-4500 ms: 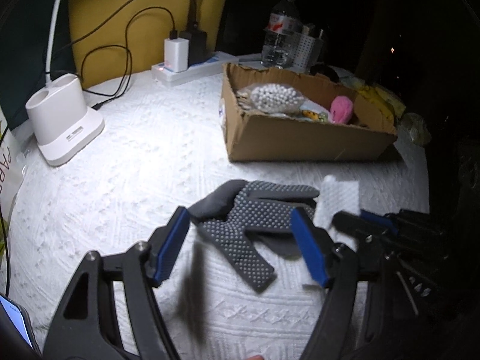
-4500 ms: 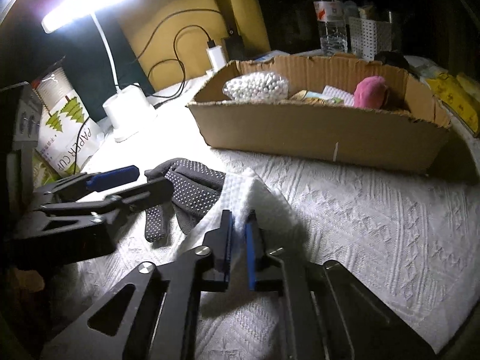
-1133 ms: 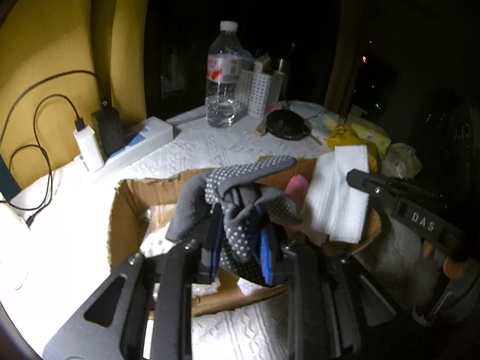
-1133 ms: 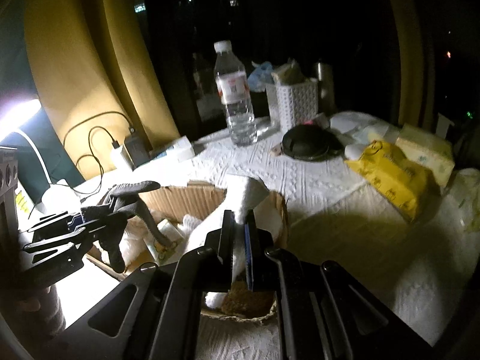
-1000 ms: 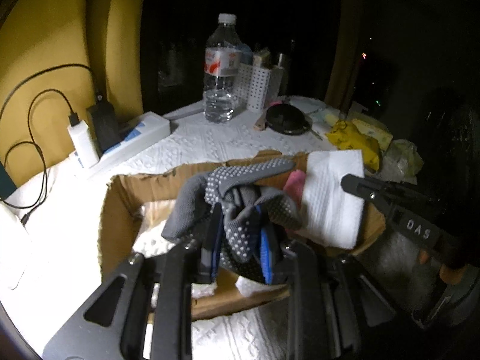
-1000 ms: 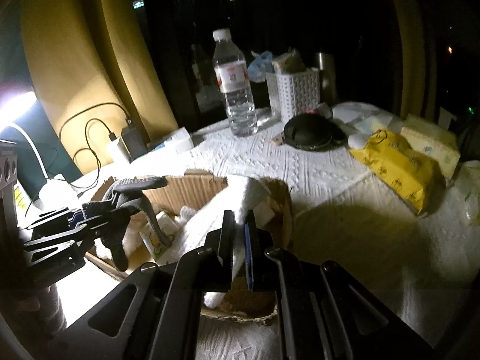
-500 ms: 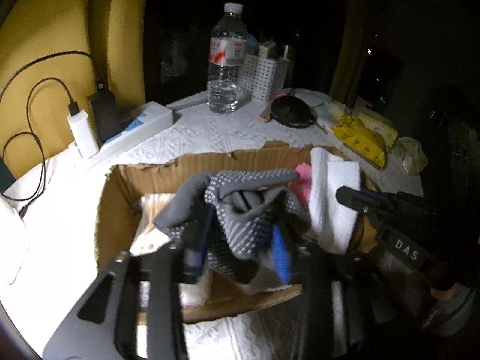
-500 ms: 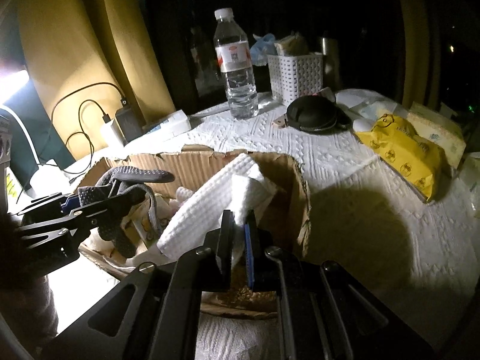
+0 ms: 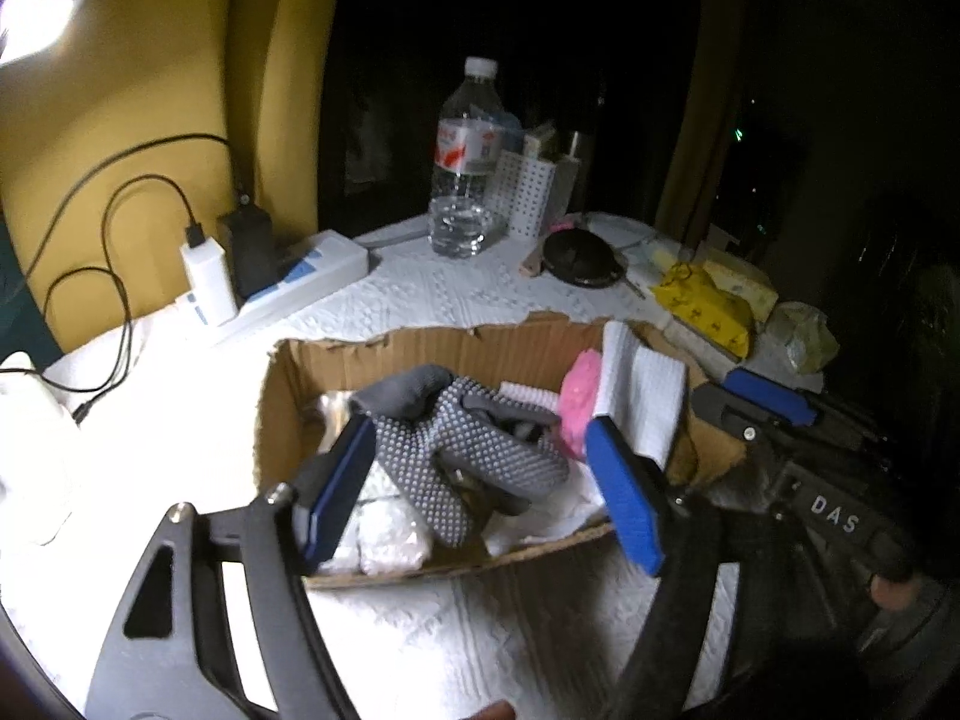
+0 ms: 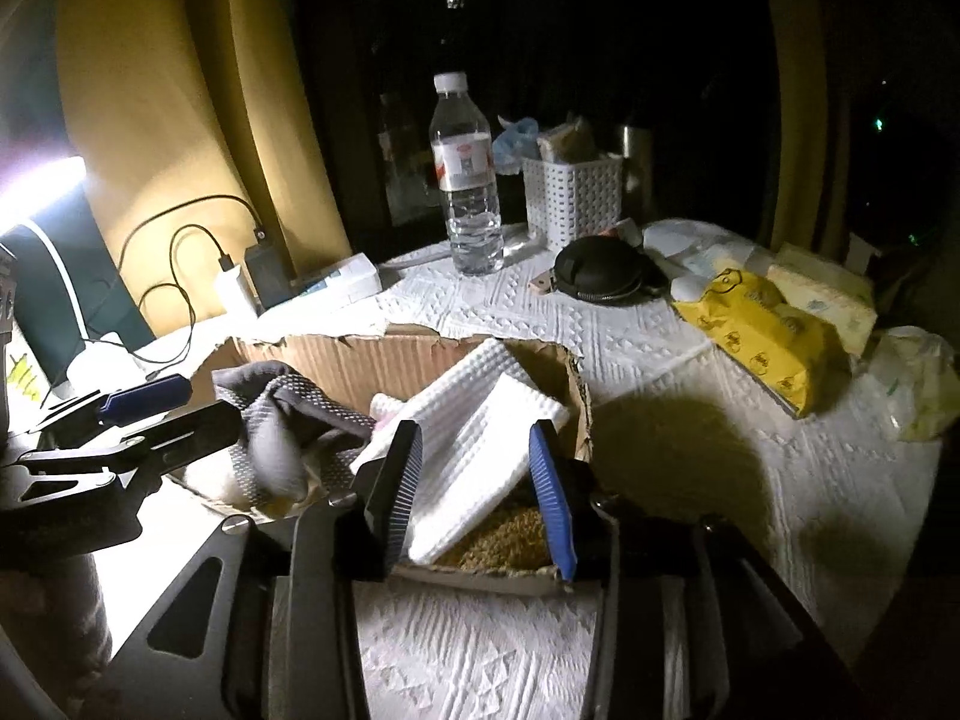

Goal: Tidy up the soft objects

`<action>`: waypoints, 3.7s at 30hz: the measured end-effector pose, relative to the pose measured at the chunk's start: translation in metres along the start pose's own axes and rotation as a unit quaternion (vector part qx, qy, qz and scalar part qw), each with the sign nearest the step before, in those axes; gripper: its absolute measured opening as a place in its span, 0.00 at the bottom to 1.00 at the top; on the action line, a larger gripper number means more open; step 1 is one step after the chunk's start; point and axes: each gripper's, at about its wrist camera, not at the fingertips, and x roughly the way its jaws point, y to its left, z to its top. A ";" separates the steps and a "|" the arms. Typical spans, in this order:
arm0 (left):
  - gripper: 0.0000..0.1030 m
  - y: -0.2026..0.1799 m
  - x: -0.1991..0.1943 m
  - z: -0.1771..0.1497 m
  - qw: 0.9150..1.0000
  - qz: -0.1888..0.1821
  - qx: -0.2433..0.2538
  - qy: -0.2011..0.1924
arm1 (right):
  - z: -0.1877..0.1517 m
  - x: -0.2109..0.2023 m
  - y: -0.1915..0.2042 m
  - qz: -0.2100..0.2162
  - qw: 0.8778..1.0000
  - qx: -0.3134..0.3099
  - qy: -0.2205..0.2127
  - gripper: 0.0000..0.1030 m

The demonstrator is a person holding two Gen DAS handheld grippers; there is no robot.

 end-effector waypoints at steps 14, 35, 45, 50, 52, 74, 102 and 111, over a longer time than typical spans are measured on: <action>0.87 0.000 -0.066 -0.017 0.999 -0.002 0.000 -0.037 | -0.008 -0.061 0.026 -0.017 0.999 -0.008 -0.031 0.42; 0.88 -0.007 -0.160 -0.033 0.995 0.016 0.034 -0.092 | -0.023 -0.163 0.074 -0.052 0.993 -0.017 -0.101 0.76; 0.90 -0.005 -0.214 -0.025 0.988 0.009 0.045 -0.147 | -0.016 -0.214 0.095 -0.074 0.987 -0.007 -0.143 0.81; 0.91 -0.005 -0.232 -0.022 0.984 -0.002 0.048 -0.169 | -0.015 -0.230 0.100 -0.085 0.984 -0.008 -0.158 0.81; 0.92 -0.006 -0.237 -0.021 0.983 -0.003 0.052 -0.174 | -0.014 -0.232 0.102 -0.088 0.983 -0.008 -0.161 0.81; 0.92 -0.008 -0.233 -0.021 0.985 -0.009 0.056 -0.164 | -0.012 -0.229 0.104 -0.090 0.983 -0.015 -0.158 0.81; 0.92 -0.008 -0.233 -0.023 0.985 -0.006 0.058 -0.162 | -0.017 -0.221 0.105 -0.090 0.984 -0.016 -0.150 0.81; 0.92 -0.004 -0.231 -0.025 0.986 -0.005 0.057 -0.159 | -0.021 -0.219 0.105 -0.089 0.985 -0.015 -0.149 0.81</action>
